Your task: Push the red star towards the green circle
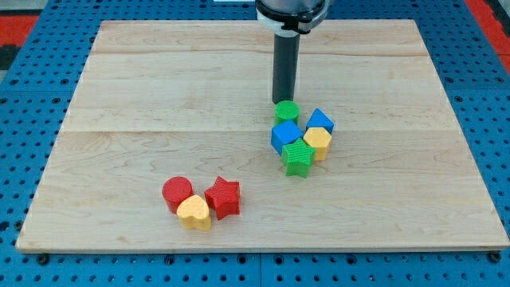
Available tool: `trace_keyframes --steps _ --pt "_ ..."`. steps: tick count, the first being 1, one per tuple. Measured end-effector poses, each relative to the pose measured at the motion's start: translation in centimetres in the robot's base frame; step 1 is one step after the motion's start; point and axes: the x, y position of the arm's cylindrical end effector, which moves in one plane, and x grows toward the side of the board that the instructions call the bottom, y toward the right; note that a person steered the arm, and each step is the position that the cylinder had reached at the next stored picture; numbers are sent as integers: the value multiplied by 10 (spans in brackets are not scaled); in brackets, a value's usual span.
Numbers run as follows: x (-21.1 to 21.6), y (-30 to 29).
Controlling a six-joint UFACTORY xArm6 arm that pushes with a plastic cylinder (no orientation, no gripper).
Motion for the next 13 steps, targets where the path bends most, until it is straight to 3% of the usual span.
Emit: trace_keyframes --steps 2,3,5,6,8,9,13 --pt "-1 -20" --pt "38 -149" --pt "211 -285" --pt "232 -272" --pt "227 -90" --pt "211 -66" --pt "166 -106"
